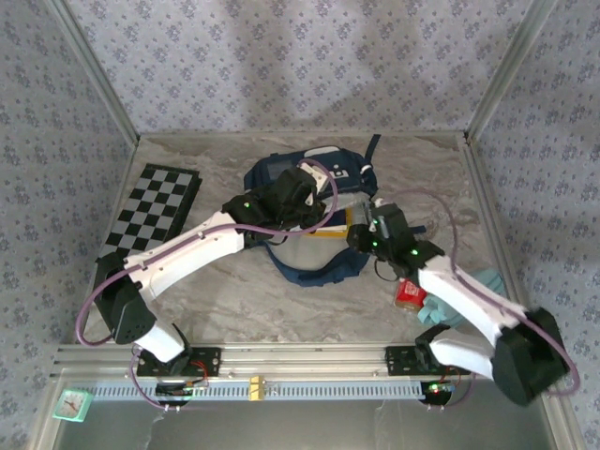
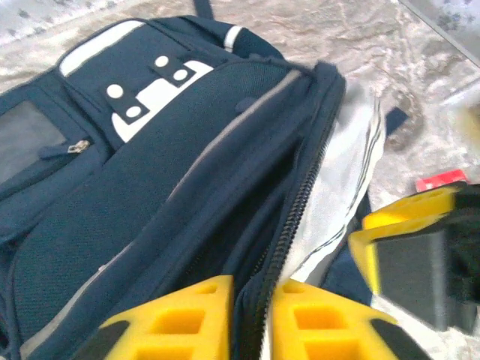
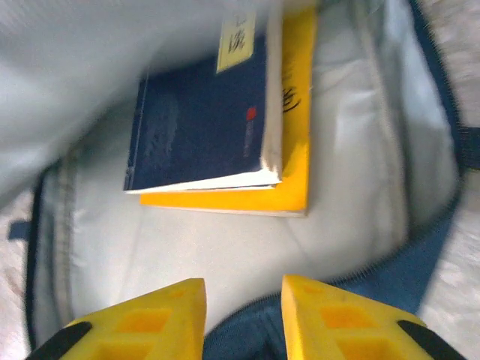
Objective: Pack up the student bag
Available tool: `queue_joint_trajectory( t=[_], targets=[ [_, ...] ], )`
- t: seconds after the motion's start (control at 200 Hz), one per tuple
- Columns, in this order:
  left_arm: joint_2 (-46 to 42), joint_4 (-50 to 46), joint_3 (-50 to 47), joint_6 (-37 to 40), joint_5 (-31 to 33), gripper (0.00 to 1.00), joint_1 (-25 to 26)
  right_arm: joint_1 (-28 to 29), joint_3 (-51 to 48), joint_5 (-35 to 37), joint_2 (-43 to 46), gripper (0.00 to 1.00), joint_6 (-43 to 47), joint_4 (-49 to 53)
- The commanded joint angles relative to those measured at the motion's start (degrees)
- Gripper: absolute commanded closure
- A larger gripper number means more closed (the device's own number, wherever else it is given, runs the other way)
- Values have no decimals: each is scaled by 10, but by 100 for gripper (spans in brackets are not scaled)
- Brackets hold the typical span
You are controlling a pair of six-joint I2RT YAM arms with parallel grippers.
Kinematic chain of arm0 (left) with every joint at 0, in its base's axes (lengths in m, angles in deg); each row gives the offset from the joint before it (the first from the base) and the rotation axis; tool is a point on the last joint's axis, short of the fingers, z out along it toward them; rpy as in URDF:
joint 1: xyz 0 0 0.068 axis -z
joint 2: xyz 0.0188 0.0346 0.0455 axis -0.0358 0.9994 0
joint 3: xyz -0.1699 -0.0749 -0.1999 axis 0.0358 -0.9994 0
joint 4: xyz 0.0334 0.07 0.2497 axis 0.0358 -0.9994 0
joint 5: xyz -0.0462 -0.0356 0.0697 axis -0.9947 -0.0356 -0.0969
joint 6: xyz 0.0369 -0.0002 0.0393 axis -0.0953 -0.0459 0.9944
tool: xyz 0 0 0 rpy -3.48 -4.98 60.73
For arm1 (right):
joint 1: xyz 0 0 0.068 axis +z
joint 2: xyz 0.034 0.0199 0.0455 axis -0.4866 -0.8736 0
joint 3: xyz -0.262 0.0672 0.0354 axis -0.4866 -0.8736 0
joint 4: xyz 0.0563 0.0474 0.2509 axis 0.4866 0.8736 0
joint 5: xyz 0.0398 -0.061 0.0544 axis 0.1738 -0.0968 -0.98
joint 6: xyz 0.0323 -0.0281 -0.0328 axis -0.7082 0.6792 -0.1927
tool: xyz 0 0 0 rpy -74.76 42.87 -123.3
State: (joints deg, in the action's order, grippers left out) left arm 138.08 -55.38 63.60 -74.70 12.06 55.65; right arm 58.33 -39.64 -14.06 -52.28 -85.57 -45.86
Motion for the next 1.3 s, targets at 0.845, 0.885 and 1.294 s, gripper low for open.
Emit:
queue_joint_trajectory(
  t=[0.845,0.885,1.294],
  targets=[
    [90,172,-186,-250,-228,41,-376,72,23,-100,-99,39,-200,5],
    [106,186,-186,-252,-231,42,-378,73,20,-103,-107,39,-204,0],
    [220,277,-157,-277,-258,54,-370,66,12,-111,-151,38,-204,-23]
  ],
)
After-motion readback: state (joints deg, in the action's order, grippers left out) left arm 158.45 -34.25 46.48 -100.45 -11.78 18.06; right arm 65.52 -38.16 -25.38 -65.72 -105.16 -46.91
